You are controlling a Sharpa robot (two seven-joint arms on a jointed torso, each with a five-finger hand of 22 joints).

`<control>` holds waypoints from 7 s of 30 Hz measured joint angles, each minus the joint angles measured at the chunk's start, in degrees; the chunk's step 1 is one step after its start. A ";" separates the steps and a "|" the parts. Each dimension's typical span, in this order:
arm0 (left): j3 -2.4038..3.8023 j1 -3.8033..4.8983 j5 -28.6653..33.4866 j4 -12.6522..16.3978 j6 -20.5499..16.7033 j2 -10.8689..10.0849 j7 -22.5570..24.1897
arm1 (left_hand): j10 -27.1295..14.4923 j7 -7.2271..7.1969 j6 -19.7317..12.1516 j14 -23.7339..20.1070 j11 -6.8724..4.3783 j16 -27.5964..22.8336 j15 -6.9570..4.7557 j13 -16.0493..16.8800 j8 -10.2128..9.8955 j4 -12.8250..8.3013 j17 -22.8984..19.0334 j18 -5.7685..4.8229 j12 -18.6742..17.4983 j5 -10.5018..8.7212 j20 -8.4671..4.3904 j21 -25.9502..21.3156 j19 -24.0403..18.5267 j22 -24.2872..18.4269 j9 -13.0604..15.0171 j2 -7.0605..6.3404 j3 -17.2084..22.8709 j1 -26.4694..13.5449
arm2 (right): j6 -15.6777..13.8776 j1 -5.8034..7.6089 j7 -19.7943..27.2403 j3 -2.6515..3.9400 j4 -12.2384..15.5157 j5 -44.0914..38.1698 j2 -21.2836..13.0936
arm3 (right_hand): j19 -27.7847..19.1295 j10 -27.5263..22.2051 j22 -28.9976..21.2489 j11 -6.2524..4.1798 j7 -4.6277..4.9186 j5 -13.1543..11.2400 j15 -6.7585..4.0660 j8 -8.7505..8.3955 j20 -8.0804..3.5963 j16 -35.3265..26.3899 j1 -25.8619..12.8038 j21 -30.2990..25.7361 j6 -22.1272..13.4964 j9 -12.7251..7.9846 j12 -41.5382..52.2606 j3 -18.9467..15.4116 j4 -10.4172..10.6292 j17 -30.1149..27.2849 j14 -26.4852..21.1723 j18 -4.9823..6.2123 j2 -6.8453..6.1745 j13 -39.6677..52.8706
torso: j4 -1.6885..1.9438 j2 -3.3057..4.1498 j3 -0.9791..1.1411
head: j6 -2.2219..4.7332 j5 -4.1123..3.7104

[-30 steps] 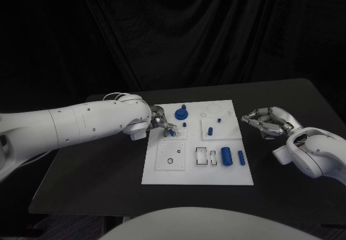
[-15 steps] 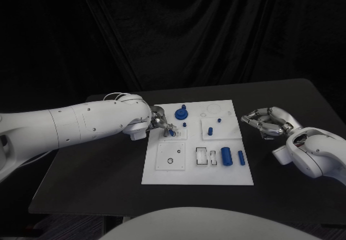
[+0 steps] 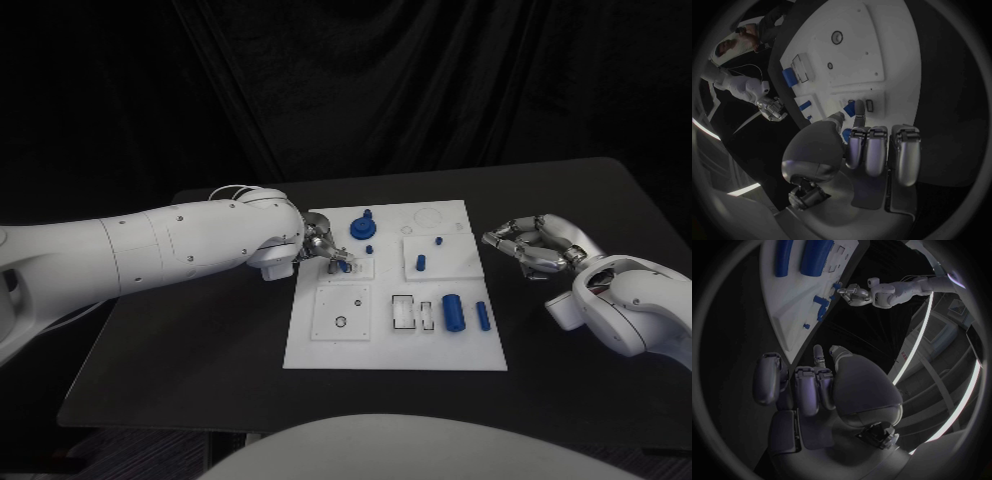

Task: Assemble the parts on the task board

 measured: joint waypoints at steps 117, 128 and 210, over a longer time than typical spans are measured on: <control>0.00 -0.75 1.19 -0.25 -0.89 0.47 1.51 | 0.19 -0.10 -0.67 -0.21 0.19 -0.22 0.21 -0.01 -1.23 -7.51 0.00 0.00 -0.23 15.51 0.00 0.00 0.00 0.00 1.50 -5.15 20.16 1.01 | 2.20 0.00 -2.38 0.00 -0.01 -1.05 0.30 | -1.23 0.00 0.02 0.01 0.00 2.67 0.01 0.72 -0.01 -0.87 2.56 -2.66 -0.82 -0.31 -0.67 1.42 -0.16 0.00 -0.01 -0.01 -0.60 0.13 | 0.02 -0.01 -0.01 | 0.00 0.03; 0.01 -0.81 5.19 -0.42 -1.00 0.51 0.84 | 0.19 0.01 -0.58 -0.21 0.19 -0.22 0.21 0.00 -1.24 -7.72 0.00 0.00 -0.23 15.41 0.00 0.00 0.00 0.00 1.50 -5.37 20.70 0.78 | 2.45 0.00 -2.57 0.00 -0.04 -1.21 0.32 | -1.23 0.00 0.02 0.01 0.00 2.67 0.01 0.89 -0.01 -1.08 2.56 -2.66 -0.82 -0.31 -0.67 1.52 -0.06 0.00 -0.01 -0.01 -0.60 0.16 | 0.05 0.02 0.00 | 0.01 0.04; 0.15 -2.98 7.35 0.27 -7.61 -0.65 3.24 | 0.20 -0.02 -0.01 -0.21 0.19 -0.45 0.21 0.00 -0.89 -7.52 0.00 0.00 -0.46 15.07 0.00 0.00 0.00 0.00 2.08 -4.98 22.54 -0.20 | 4.27 -0.01 -3.91 0.00 -0.13 -1.35 0.45 | -1.85 -0.22 0.00 0.22 0.00 2.88 0.02 1.21 0.21 -1.57 3.03 -3.68 -0.82 -0.30 -0.87 1.90 -0.01 0.00 -0.01 0.91 -0.61 0.17 | -0.01 0.03 -0.02 | 0.01 0.25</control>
